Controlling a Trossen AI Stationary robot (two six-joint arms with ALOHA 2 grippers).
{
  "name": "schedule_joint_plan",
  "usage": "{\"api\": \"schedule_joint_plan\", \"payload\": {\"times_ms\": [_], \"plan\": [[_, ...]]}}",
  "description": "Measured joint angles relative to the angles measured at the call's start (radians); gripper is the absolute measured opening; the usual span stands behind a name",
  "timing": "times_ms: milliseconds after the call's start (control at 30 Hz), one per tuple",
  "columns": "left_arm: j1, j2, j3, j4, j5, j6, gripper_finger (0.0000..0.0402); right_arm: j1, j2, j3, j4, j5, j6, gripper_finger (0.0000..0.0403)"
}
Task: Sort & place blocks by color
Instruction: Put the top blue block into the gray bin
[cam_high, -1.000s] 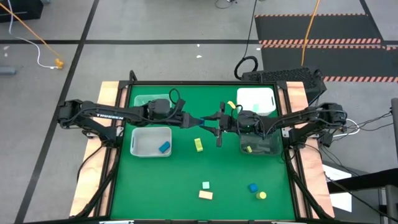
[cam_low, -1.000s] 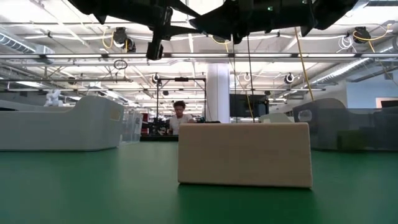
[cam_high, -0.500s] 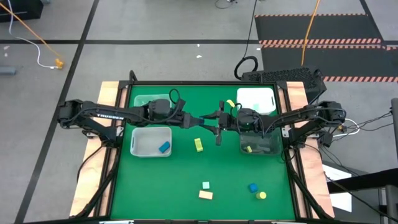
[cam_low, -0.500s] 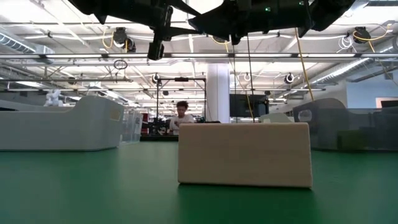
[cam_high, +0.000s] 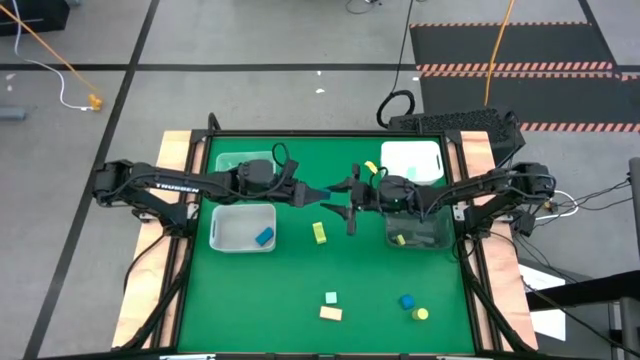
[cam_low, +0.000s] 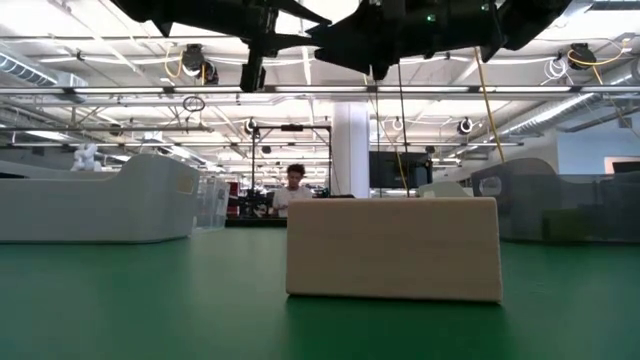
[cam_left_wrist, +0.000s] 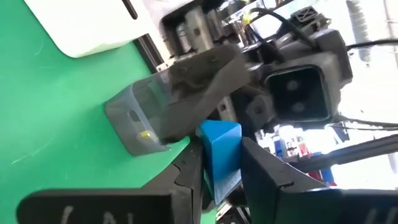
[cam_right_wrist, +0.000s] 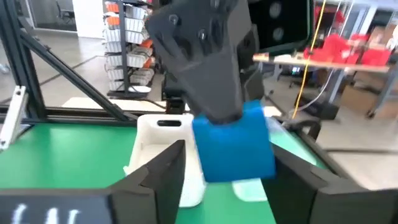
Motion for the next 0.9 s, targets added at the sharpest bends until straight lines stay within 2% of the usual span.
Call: {"api": "schedule_joint_plan", "payload": {"times_ms": [133, 233, 433, 533, 700, 800, 900], "plan": [[-0.001, 0.0, 0.0, -0.005, -0.002, 0.004, 0.008, 0.002, -0.02, 0.0, -0.061, -0.003, 0.091, 0.0213], [0.001, 0.0, 0.0, -0.012, -0.009, 0.009, 0.008, 0.002, -0.051, 0.0, -0.124, -0.002, 0.099, 0.0229], [0.01, -0.001, -0.001, -0.098, 0.021, 0.055, 0.008, 0.002, -0.137, 0.0, -0.295, 0.028, 0.141, 0.0239], [0.023, -0.024, -0.001, -0.239, 0.075, 0.097, 0.008, 0.002, -0.157, 0.0, -0.405, 0.026, 0.24, 0.0237], [0.012, -0.087, -0.003, -0.613, 0.115, 0.14, 0.008, 0.006, -0.159, -0.001, -0.495, 0.023, 0.479, 0.0231], [-0.018, -0.158, -0.003, -0.795, 0.109, 0.142, 0.008, 0.019, -0.157, -0.001, -0.517, 0.023, 0.571, 0.0231], [-0.074, -0.226, -0.003, -1.005, 0.038, 0.125, 0.008, 0.039, -0.157, -0.001, -0.515, 0.032, 0.622, 0.0231]]}}
